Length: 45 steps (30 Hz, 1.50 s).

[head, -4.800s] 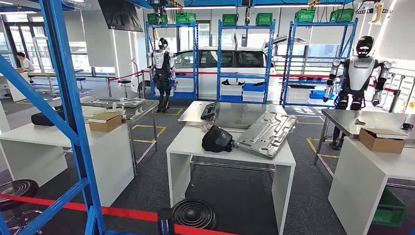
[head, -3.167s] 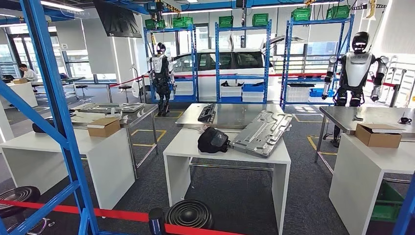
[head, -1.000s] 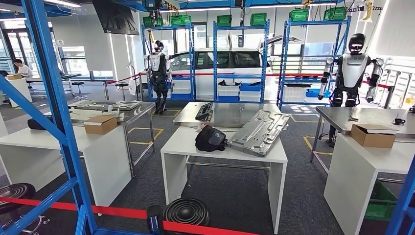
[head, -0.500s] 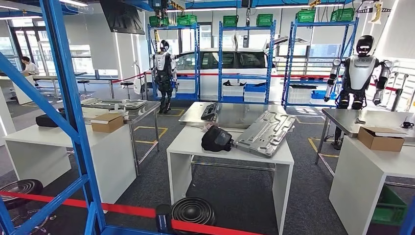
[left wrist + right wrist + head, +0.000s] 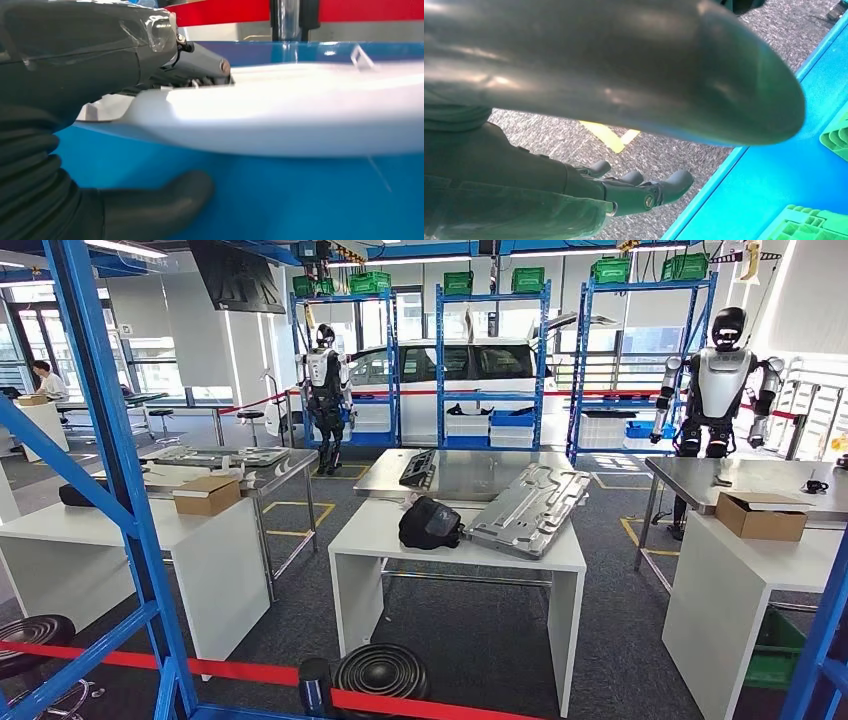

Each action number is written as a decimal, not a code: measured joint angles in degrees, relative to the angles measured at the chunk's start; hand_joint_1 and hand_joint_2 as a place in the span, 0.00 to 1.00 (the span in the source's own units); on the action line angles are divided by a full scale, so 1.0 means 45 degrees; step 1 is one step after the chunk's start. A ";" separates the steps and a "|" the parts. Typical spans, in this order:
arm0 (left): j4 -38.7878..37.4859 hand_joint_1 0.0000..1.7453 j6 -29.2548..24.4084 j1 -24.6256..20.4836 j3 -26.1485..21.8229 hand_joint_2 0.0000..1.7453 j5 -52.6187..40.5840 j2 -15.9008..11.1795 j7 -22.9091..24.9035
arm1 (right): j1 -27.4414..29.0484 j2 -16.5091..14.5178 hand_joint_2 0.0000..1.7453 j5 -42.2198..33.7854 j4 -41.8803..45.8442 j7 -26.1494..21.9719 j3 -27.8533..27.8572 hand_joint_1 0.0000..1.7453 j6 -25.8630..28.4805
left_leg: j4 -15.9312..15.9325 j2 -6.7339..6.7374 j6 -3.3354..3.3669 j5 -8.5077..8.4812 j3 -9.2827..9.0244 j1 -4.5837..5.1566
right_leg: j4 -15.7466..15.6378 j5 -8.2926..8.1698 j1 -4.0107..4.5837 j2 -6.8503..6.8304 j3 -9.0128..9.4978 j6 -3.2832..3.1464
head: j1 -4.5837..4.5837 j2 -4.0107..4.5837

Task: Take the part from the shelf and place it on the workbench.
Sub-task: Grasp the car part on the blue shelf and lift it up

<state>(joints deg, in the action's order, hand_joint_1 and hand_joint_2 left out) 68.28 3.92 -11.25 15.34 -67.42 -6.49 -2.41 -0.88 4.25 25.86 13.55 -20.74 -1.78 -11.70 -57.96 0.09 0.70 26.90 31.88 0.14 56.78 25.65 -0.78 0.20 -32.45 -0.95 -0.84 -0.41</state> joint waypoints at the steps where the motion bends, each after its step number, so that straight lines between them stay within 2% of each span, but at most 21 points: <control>1: 0.0000 1.00 -0.0005 -0.0014 -0.0011 1.00 0.0000 -0.0017 -0.0010 | -0.0001 -0.0017 0.00 0.0000 0.0000 -0.0001 -0.0008 0.00 0.0001 | 0.0297 0.0020 0.0064 -0.0035 -0.0131 0.0055 | -0.0001 -0.0012 -0.0003 -0.0009 -0.0015 0.0032 | 0.0001 0.0000; 5: 0.0012 1.00 -0.0032 -0.0104 -0.0018 1.00 0.0004 -0.0017 -0.0061 | -0.0010 -0.0019 0.00 0.0004 0.0000 -0.0001 -0.0021 0.00 0.0010 | 0.0599 0.0070 0.0216 -0.0196 -0.0296 0.0046 | 0.0236 0.0106 -0.0003 -0.0040 -0.0159 0.0223 | 0.0009 -0.0001; 8: 0.0015 1.00 -0.0036 -0.0138 -0.0013 1.00 -0.0004 -0.0001 -0.0072 | 0.0000 0.0015 0.00 0.0005 0.0000 -0.0001 -0.0023 0.00 0.0023 | 0.0749 0.0125 0.0324 -0.0320 -0.0370 -0.0005 | 0.2315 0.1053 -0.0031 -0.0042 -0.1135 0.0180 | 0.0056 -0.0001; 10: 0.0015 1.00 -0.0036 -0.0118 -0.0011 1.00 -0.0009 0.0000 -0.0072 | 0.0031 0.0044 0.00 0.0009 0.0000 0.0001 -0.0023 0.00 0.0032 | 0.0744 0.0132 0.0321 -0.0321 -0.0353 -0.0002 | 0.3504 0.1419 -0.0068 -0.0045 -0.1686 0.0280 | 0.0072 -0.0001; 12: 0.0015 1.00 -0.0036 -0.0107 -0.0012 1.00 -0.0011 0.0000 -0.0070 | 0.0046 0.0071 0.00 0.0019 0.0000 0.0004 -0.0025 0.00 0.0038 | 0.0711 0.0124 0.0278 -0.0302 -0.0368 -0.0027 | 0.2808 0.1040 -0.0142 -0.0051 -0.1298 0.0527 | 0.0086 -0.0001; 14: 0.0018 1.00 -0.0036 -0.0101 -0.0021 1.00 -0.0015 -0.0006 -0.0067 | 0.0033 0.0091 0.00 0.0035 0.0000 0.0004 -0.0029 0.00 0.0041 | 0.0568 0.0110 0.0140 -0.0216 -0.0335 -0.0026 | 0.1033 0.0430 -0.0215 -0.0052 -0.0356 0.0714 | 0.0105 -0.0001; 16: 0.0029 1.00 -0.0036 -0.0095 -0.0047 1.00 -0.0024 -0.0025 -0.0059 | 0.0027 0.0097 0.00 0.0044 0.0001 0.0002 -0.0032 0.00 0.0047 | 0.0387 0.0101 -0.0007 -0.0111 -0.0253 0.0019 | 0.0168 0.0210 -0.0228 -0.0028 0.0103 0.0613 | 0.0103 -0.0001; 21: 0.0138 1.00 -0.0135 -0.0006 -0.0114 1.00 -0.0075 -0.0073 -0.0015 | 0.0046 0.0096 0.00 0.0052 0.0005 -0.0002 -0.0066 0.00 0.0067 | 0.0110 0.0073 -0.0204 0.0088 -0.0132 -0.0056 | 0.0163 0.0202 -0.0193 -0.0012 0.0089 0.0170 | 0.0056 -0.0001; 23: 0.0223 1.00 -0.0265 0.0079 -0.0159 1.00 -0.0164 -0.0089 -0.0008 | 0.0045 0.0091 0.00 0.0021 0.0005 -0.0005 -0.0108 0.00 0.0098 | -0.1013 0.0040 -0.0322 0.0763 0.0390 -0.0097 | 0.0151 0.0185 -0.0213 -0.0018 0.0080 0.0067 | 0.0030 -0.0001; 25: 0.0289 1.00 -0.0377 0.0183 -0.0205 1.00 -0.0262 -0.0089 -0.0008 | 0.0058 0.0092 0.00 -0.0032 0.0005 -0.0006 -0.0145 0.00 0.0128 | -0.2768 0.0028 -0.0390 0.1532 0.1245 -0.0127 | 0.0155 0.0185 -0.0177 -0.0022 0.0047 0.0011 | 0.0009 -0.0001; 26: 0.0326 1.00 -0.0431 0.0241 -0.0229 1.00 -0.0317 -0.0089 -0.0010 | 0.0072 0.0094 0.00 -0.0063 0.0005 -0.0006 -0.0162 0.00 0.0138 | -0.3354 0.0028 -0.0393 0.1678 0.1538 -0.0141 | 0.0158 0.0183 -0.0152 -0.0019 0.0035 -0.0002 | 0.0003 -0.0001; 27: 0.0376 1.00 -0.0483 0.0287 -0.0250 1.00 -0.0348 -0.0087 -0.0022 | 0.0086 0.0095 0.00 -0.0094 0.0005 -0.0006 -0.0182 0.00 0.0148 | -0.3422 0.0027 -0.0369 0.1555 0.1593 -0.0149 | 0.0159 0.0184 -0.0127 -0.0013 0.0032 -0.0007 | 0.0000 -0.0001; 28: 0.0443 1.00 -0.0554 0.0316 -0.0272 1.00 -0.0368 -0.0086 -0.0055 | 0.0097 0.0096 0.00 -0.0126 0.0005 -0.0007 -0.0203 0.00 0.0158 | -0.2996 0.0023 -0.0319 0.1220 0.1409 -0.0147 | 0.0158 0.0184 -0.0099 -0.0004 0.0042 -0.0007 | -0.0005 -0.0001; 31: 0.0783 1.00 -0.0844 0.0365 -0.0354 1.00 -0.0090 -0.0081 -0.0350 | 0.0095 0.0061 0.00 -0.0234 0.0005 -0.0017 -0.0267 0.00 0.0186 | -0.0488 -0.0010 -0.0013 0.0113 0.0219 -0.0038 | 0.0154 0.0180 -0.0032 0.0011 0.0063 0.0012 | -0.0012 0.0000; 34: 0.1385 1.00 -0.1099 0.0630 -0.0498 1.00 0.1171 -0.0034 -0.1108 | 0.0104 0.0039 0.00 -0.0336 0.0005 -0.0035 -0.0317 0.00 0.0210 | 0.0219 0.0024 0.0123 0.0000 -0.0040 0.0084 | 0.0125 0.0128 -0.0021 0.0001 -0.0021 0.0151 | -0.0026 -0.0001; 36: 0.2133 1.00 -0.0966 0.0945 -0.0670 1.00 0.3292 0.0061 -0.2168 | 0.0132 0.0039 0.00 -0.0390 0.0005 -0.0077 -0.0347 0.00 0.0211 | 0.0418 0.0050 0.0181 -0.0134 -0.0126 0.0014 | 0.0205 0.0171 -0.0030 -0.0006 -0.0115 0.0251 | -0.0032 -0.0001; 38: 0.3097 1.00 -0.0394 0.1199 -0.0810 1.00 0.6206 0.0244 -0.3549 | 0.0149 0.0057 0.00 -0.0444 0.0005 -0.0121 -0.0391 0.00 0.0206 | 0.0611 0.0070 0.0251 -0.0279 -0.0217 -0.0055 | 0.1065 0.0612 -0.0030 -0.0013 -0.0547 0.0237 | 0.0003 -0.0001; 40: 0.4110 1.00 0.0630 0.1417 -0.0850 1.00 0.9226 0.0432 -0.4998 | 0.0154 0.0096 0.00 -0.0487 0.0005 -0.0137 -0.0475 0.00 0.0187 | 0.0620 0.0068 0.0287 -0.0304 -0.0190 -0.0017 | 0.2775 0.1304 -0.0049 -0.0016 -0.1371 0.0209 | 0.0040 -0.0001; 42: 0.5089 1.00 0.1685 0.1604 -0.0828 1.00 1.1635 0.0602 -0.6181 | 0.0159 0.0124 0.00 -0.0511 0.0005 -0.0137 -0.0563 0.00 0.0170 | 0.0612 0.0065 0.0286 -0.0293 -0.0183 0.0005 | 0.3741 0.1528 -0.0057 -0.0019 -0.1866 0.0312 | 0.0056 -0.0001; 43: 0.5511 1.00 0.2030 0.1649 -0.0813 1.00 1.2374 0.0692 -0.6519 | 0.0157 0.0129 0.00 -0.0521 0.0005 -0.0136 -0.0598 0.00 0.0168 | 0.0604 0.0056 0.0276 -0.0284 -0.0193 0.0005 | 0.3477 0.1340 -0.0062 -0.0023 -0.1749 0.0413 | 0.0067 -0.0001; 45: 0.6176 1.00 0.2330 0.1689 -0.0803 1.00 1.2995 0.0823 -0.6743 | 0.0130 0.0141 0.00 -0.0532 0.0005 -0.0135 -0.0648 0.00 0.0168 | 0.0533 0.0031 0.0210 -0.0233 -0.0210 0.0009 | 0.1728 0.0647 -0.0092 -0.0047 -0.0910 0.0594 | 0.0086 -0.0001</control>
<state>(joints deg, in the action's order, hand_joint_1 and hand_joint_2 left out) 96.07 14.41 -3.65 11.73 -8.95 -2.78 -32.75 -0.30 4.88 23.46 13.57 -21.34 -4.69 -10.95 -55.56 0.23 1.64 25.86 30.93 0.18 64.55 28.56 -1.19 -0.01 -36.55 1.72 -0.45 -0.42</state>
